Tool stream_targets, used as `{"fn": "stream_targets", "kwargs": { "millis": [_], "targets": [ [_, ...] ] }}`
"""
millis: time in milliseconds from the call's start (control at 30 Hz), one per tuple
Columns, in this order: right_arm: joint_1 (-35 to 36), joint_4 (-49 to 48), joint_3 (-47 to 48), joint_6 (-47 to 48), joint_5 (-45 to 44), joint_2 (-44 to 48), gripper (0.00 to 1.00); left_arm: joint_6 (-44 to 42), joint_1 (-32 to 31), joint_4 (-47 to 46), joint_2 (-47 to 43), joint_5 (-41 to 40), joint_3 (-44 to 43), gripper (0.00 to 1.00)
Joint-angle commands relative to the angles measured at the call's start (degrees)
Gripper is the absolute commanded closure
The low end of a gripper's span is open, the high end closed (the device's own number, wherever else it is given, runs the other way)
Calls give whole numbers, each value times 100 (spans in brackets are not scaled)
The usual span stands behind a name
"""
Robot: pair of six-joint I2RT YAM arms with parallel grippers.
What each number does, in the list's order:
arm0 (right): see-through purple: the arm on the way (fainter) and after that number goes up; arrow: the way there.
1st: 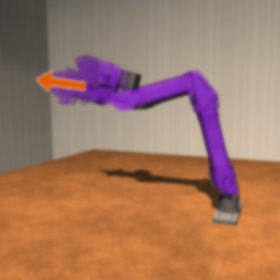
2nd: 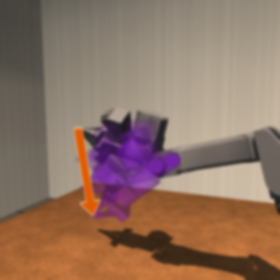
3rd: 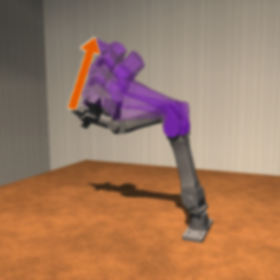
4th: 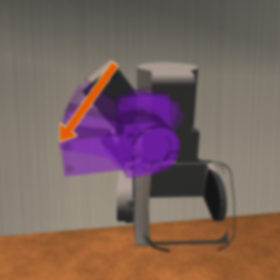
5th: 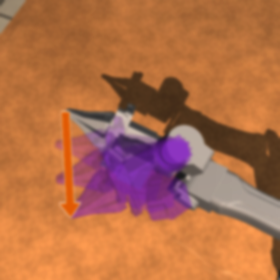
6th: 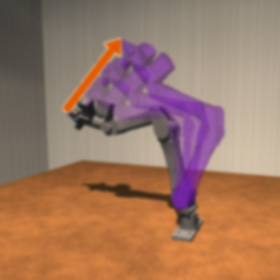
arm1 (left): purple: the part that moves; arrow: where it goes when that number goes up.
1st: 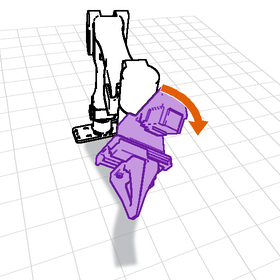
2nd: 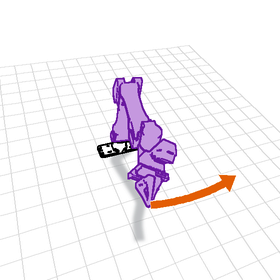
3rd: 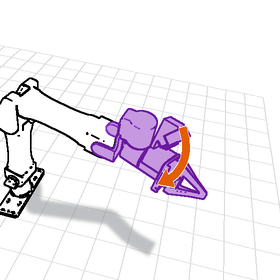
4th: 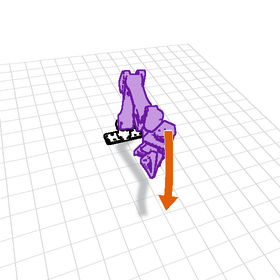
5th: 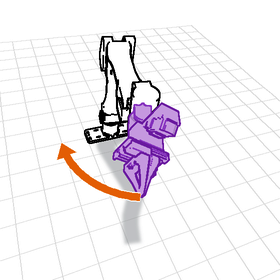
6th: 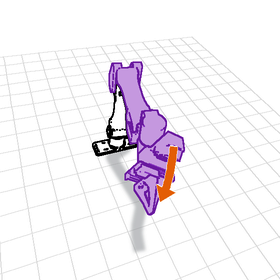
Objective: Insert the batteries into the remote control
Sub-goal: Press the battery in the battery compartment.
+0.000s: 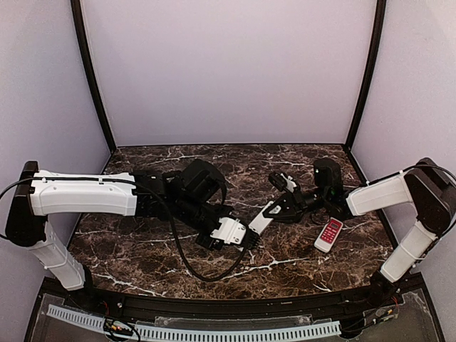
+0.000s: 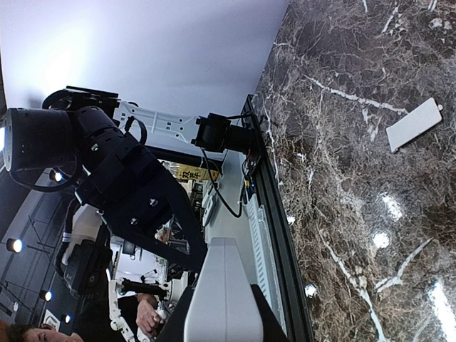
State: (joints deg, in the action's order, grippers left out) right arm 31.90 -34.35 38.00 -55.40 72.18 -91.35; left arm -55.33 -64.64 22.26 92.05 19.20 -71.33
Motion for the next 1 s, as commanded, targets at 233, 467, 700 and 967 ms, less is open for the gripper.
{"fn": "stream_targets", "kwargs": {
  "millis": [233, 467, 700, 967],
  "targets": [
    [97, -629, -41, -361, 138, -88, 100, 71, -45, 241, 315, -236, -236, 93],
    [92, -1073, -139, -742, 173, -157, 100, -35, -110, 493, 573, -554, -357, 94],
    [97, -1094, -134, -725, 218, -66, 100, -25, -112, 637, 695, -732, -363, 94],
    [88, -847, -97, -471, 259, 164, 100, -35, -84, 597, 644, -729, -216, 93]
  ]
}}
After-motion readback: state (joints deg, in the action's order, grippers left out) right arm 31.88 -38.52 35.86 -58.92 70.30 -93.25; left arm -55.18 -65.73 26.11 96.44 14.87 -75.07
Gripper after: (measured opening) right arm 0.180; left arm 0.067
